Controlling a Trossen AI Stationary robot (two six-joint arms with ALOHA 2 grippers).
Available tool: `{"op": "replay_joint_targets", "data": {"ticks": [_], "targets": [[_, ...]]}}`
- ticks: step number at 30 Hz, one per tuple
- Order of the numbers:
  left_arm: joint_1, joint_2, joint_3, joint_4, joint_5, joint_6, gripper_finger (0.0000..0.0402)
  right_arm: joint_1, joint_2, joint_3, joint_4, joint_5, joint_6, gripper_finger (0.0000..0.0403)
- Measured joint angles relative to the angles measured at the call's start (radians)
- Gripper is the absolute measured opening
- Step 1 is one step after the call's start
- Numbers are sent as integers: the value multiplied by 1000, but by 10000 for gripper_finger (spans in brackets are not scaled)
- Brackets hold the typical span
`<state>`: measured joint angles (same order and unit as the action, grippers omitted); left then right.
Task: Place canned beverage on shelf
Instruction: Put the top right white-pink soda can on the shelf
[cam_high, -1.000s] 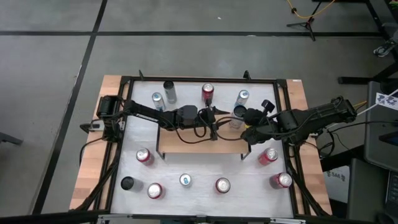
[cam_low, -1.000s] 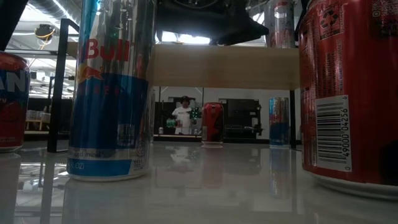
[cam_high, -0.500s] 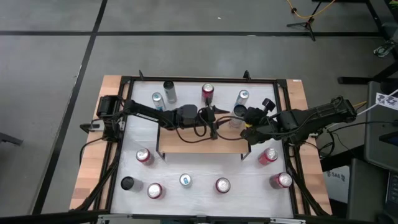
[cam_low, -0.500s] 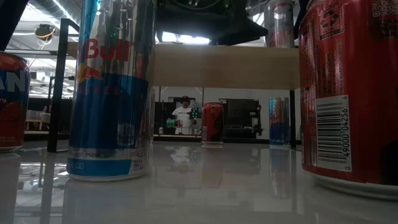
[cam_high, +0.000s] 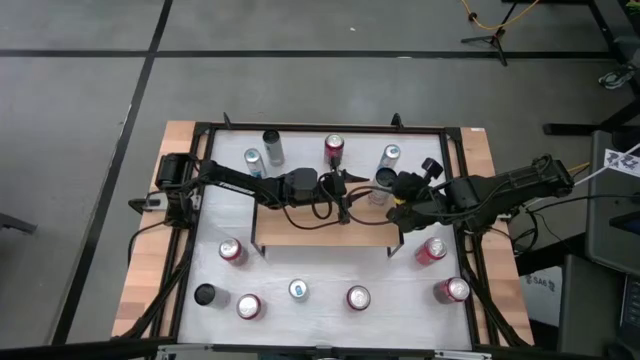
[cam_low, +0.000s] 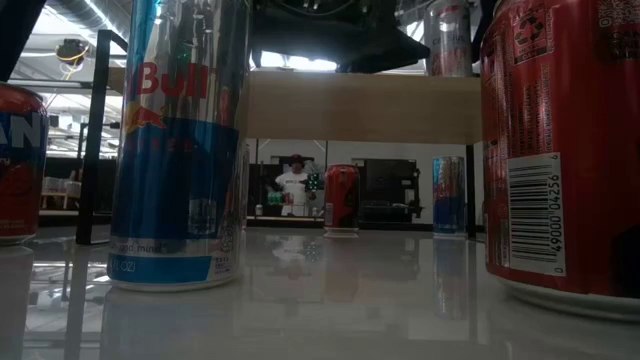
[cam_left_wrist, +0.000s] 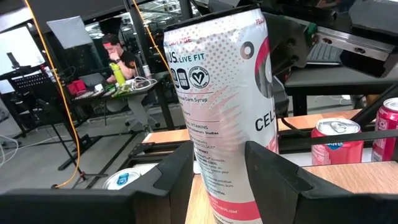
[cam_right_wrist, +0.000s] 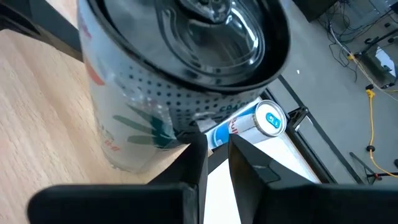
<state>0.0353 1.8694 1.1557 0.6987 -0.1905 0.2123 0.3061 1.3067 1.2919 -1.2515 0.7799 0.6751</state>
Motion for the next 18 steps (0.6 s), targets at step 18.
{"op": "replay_joint_targets", "data": {"ticks": [18], "targets": [[3, 0, 0, -2, -2, 8, 144, -11, 0, 0, 3, 42, 0, 57]]}}
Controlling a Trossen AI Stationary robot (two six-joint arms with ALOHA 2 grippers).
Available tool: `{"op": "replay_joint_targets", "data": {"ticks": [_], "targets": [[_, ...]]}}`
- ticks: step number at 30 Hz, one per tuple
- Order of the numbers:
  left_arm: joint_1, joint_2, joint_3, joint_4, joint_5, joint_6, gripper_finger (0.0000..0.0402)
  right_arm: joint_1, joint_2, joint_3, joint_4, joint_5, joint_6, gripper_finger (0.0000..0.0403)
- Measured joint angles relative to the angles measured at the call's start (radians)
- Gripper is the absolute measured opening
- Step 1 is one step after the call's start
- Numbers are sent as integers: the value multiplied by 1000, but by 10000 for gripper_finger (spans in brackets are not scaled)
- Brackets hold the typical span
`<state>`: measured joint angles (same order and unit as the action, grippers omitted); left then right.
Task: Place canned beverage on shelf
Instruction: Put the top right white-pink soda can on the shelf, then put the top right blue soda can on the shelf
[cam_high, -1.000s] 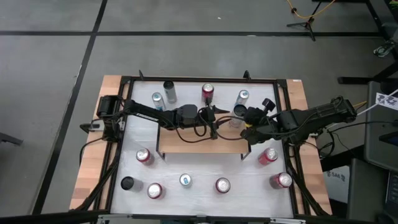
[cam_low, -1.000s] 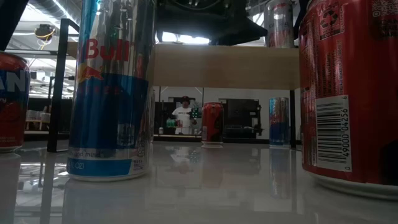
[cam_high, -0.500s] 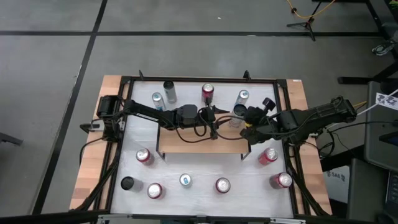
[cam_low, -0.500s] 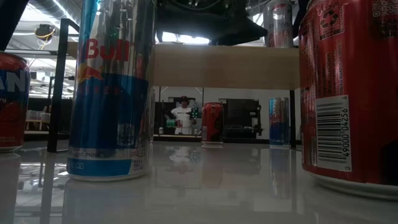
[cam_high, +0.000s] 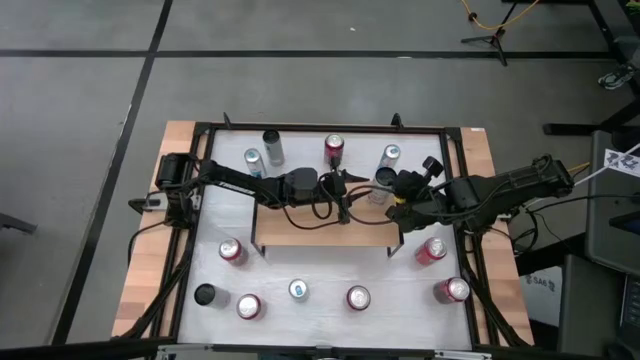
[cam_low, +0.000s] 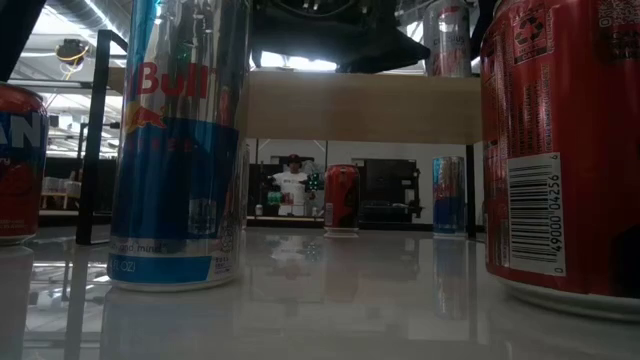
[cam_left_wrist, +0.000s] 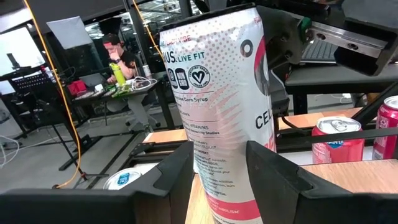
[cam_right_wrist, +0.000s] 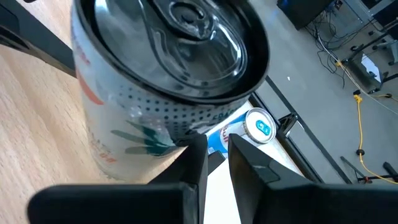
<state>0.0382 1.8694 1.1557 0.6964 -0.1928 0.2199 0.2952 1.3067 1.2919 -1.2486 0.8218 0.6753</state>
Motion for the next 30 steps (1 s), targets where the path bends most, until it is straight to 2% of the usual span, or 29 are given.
{"op": "replay_joint_targets", "data": {"ticks": [12, 20, 30], "targets": [[21, 0, 0, 0, -7, 0, 144, -89, 0, 0, 1, -2, -37, 57], [25, 0, 0, 0, -14, 1, 144, -86, 0, 0, -11, -3, -38, 57], [25, 0, 0, -3, -82, 51, 143, -86, 0, 26, -43, -32, -56, 57]]}}
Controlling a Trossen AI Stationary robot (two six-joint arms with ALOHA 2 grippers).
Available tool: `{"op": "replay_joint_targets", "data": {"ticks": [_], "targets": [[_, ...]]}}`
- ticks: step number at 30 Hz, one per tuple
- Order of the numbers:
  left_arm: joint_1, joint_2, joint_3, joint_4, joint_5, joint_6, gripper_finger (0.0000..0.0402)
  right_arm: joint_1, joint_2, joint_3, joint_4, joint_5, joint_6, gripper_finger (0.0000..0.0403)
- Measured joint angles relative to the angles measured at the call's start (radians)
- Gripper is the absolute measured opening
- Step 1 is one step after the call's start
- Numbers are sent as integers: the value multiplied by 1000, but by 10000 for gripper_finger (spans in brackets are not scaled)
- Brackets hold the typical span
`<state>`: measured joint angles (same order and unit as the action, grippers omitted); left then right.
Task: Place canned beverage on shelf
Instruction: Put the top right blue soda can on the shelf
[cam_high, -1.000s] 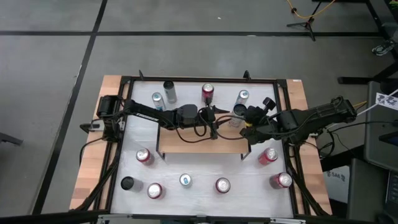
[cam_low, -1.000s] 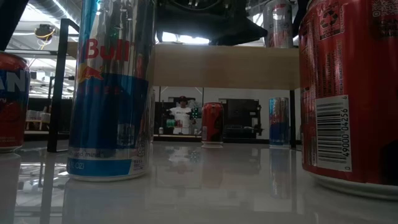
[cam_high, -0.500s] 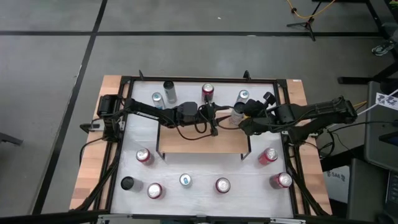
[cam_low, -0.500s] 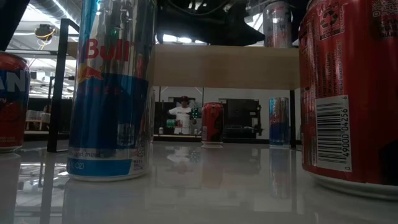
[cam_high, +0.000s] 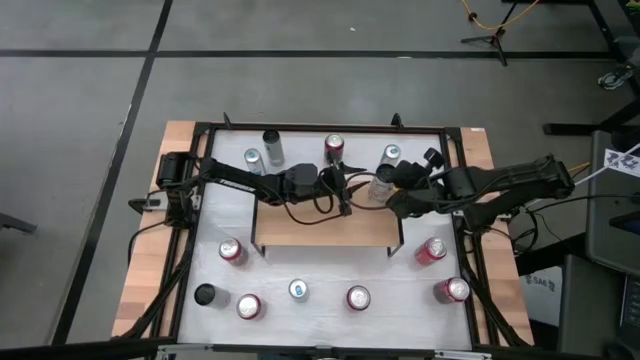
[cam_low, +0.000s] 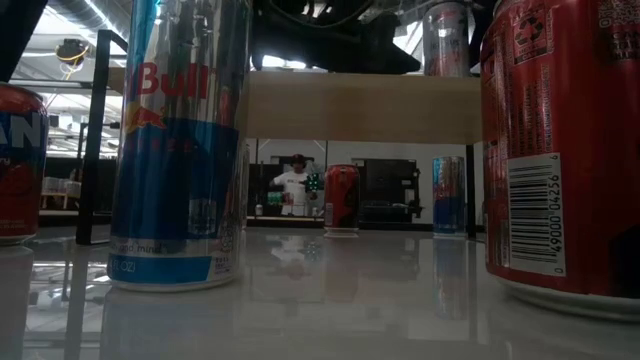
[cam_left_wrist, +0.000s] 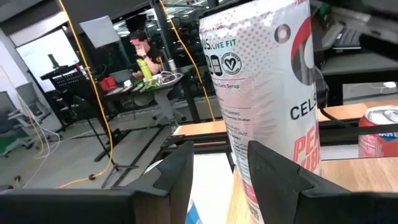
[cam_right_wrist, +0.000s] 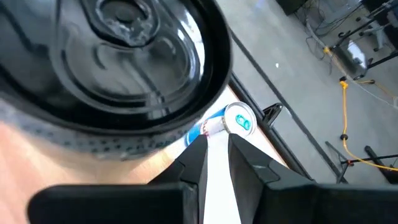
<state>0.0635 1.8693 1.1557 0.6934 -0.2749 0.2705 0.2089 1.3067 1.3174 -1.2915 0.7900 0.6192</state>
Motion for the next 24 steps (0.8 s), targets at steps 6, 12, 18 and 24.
{"op": "replay_joint_targets", "data": {"ticks": [6, 12, 18, 24], "targets": [[0, -23, 0, -38, 0, -6, 143, 0, 0, 75, -79, -6, 0, 57], [0, -118, 1, -206, 5, -54, 143, 0, -3, 171, -184, -6, -1, 57], [4, -265, 1, -459, 8, -51, 143, -43, -3, 295, -238, -29, -102, 57], [63, -427, 1, -704, 6, -59, 143, -224, -4, 433, -230, -130, -318, 57]]}}
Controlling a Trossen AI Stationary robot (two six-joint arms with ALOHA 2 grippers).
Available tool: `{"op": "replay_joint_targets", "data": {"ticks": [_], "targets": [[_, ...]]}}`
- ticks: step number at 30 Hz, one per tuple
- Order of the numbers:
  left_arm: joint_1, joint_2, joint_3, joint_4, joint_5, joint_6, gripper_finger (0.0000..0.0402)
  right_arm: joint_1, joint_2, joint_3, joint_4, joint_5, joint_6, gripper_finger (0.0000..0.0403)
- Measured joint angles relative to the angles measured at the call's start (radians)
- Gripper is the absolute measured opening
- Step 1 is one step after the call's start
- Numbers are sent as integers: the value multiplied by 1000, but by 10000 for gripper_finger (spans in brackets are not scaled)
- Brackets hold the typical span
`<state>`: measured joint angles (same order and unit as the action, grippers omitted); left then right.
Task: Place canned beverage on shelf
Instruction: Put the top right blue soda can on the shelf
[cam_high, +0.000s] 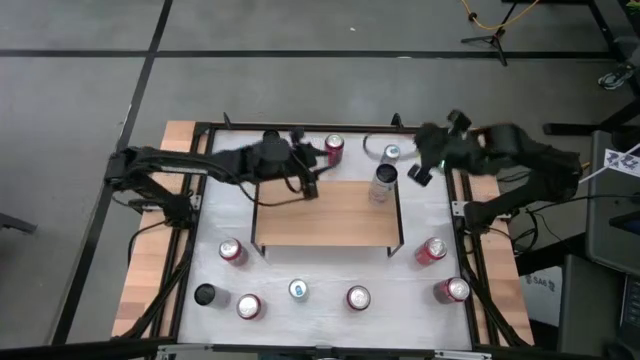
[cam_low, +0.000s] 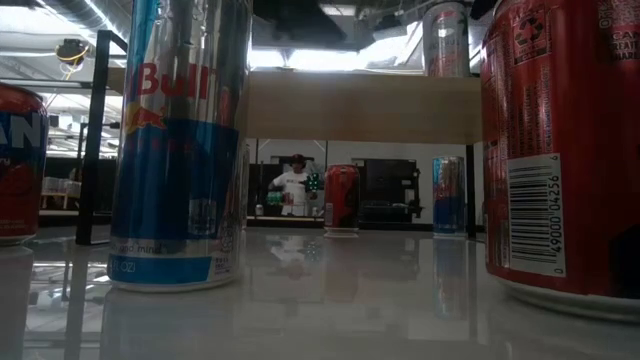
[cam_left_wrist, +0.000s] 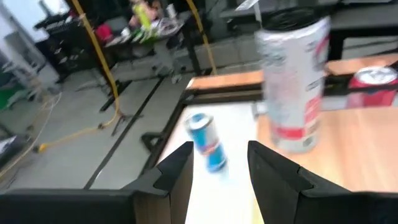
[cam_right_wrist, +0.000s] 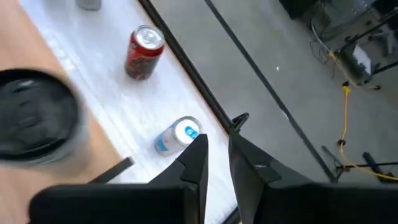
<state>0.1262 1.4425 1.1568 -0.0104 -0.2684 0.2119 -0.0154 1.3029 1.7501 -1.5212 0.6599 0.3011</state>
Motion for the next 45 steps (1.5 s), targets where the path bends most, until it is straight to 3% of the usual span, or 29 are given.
{"op": "replay_joint_targets", "data": {"ticks": [10, 15, 22, 26, 37, 45], "targets": [[137, -157, 0, -231, 0, 4, 143, -475, 1, 12, 23, -312, -309, 57], [212, -200, 0, -277, 1, 2, 144, -620, 5, -37, 102, -338, -330, 57], [284, -213, -1, -315, 40, 0, 144, -700, 5, -64, 163, -339, -336, 67], [301, -213, -1, -314, 79, 0, 144, -706, 18, -65, 164, -337, -335, 113], [301, -213, -1, -317, 103, -29, 144, -706, 119, -65, 202, -270, -333, 306], [301, -213, -1, -319, 103, -27, 144, -705, 170, -65, 245, -299, -333, 363]]}}
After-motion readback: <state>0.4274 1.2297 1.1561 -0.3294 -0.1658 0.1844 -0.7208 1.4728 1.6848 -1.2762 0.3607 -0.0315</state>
